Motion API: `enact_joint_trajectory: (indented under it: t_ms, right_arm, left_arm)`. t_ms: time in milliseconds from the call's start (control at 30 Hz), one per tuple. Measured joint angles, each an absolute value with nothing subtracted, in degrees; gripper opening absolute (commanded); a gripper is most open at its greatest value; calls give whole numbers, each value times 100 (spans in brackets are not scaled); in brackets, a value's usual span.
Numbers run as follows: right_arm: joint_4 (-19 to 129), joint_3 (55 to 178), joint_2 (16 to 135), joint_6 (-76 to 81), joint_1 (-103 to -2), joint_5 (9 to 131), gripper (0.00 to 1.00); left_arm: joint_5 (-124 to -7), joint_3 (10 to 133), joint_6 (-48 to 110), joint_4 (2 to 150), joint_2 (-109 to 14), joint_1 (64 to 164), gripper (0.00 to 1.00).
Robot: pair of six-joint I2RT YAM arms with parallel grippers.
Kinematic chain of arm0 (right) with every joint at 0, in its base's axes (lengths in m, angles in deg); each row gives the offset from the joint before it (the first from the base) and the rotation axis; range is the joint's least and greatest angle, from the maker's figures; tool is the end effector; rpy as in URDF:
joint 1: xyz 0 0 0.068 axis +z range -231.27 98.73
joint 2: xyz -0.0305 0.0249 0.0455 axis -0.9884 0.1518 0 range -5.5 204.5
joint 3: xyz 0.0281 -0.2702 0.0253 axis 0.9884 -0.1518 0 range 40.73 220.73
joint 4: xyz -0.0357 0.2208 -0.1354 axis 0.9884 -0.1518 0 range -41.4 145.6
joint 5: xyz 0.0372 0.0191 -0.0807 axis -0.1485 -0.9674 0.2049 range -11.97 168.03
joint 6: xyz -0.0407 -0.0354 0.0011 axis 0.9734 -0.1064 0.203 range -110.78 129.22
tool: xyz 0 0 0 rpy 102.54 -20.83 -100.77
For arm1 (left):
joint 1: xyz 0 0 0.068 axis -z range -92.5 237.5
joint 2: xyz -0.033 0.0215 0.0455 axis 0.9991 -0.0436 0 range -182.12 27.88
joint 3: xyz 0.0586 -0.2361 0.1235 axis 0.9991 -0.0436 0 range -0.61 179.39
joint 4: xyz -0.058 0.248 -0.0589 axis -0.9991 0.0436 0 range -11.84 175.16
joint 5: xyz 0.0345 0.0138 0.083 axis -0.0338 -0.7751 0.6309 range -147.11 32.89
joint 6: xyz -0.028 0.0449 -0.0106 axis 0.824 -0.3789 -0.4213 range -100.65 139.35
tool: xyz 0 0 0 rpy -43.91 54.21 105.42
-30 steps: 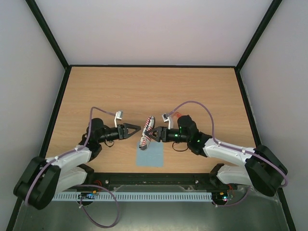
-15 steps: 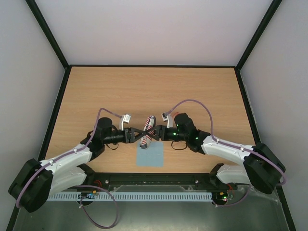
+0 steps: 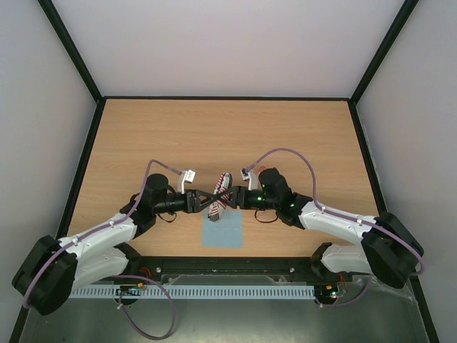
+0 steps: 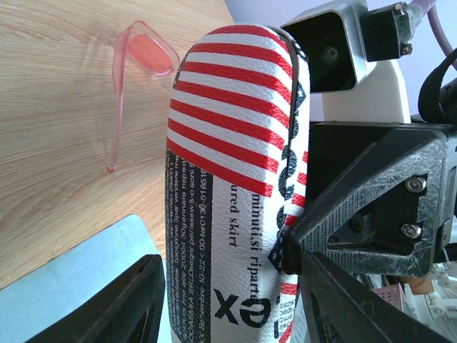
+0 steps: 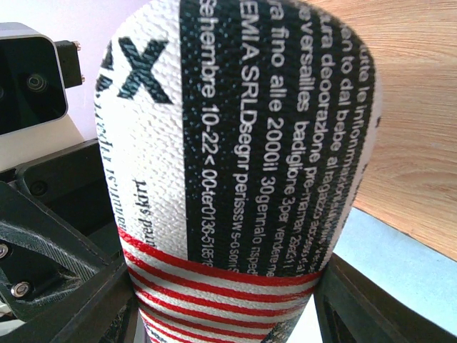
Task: Organize the sunglasses
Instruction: Open the sunglasses case at the center of the board.
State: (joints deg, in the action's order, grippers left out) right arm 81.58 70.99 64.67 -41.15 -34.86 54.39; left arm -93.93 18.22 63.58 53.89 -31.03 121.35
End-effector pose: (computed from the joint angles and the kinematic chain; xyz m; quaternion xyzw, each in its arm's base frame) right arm 0.1691 0.1984 0.2251 -0.0995 0.7748 0.5581 0.2800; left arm 0.1613 -0.1339 0.1998 0.1212 0.7710 -0.5561 0.2858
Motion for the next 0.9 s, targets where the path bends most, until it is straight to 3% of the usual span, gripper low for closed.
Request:
enact_joint_trajectory:
  t_ms: [533, 900]
  right_arm:
    - [8140, 6935, 6011, -4257, -3516, 5411, 38]
    - [7941, 6823, 5674, -4288, -3562, 5452, 38]
  left_arm:
    - [-9460, 1831, 6294, 5448, -3007, 11929, 54]
    - [-9559, 1765, 6255, 5056, -3577, 11676, 54]
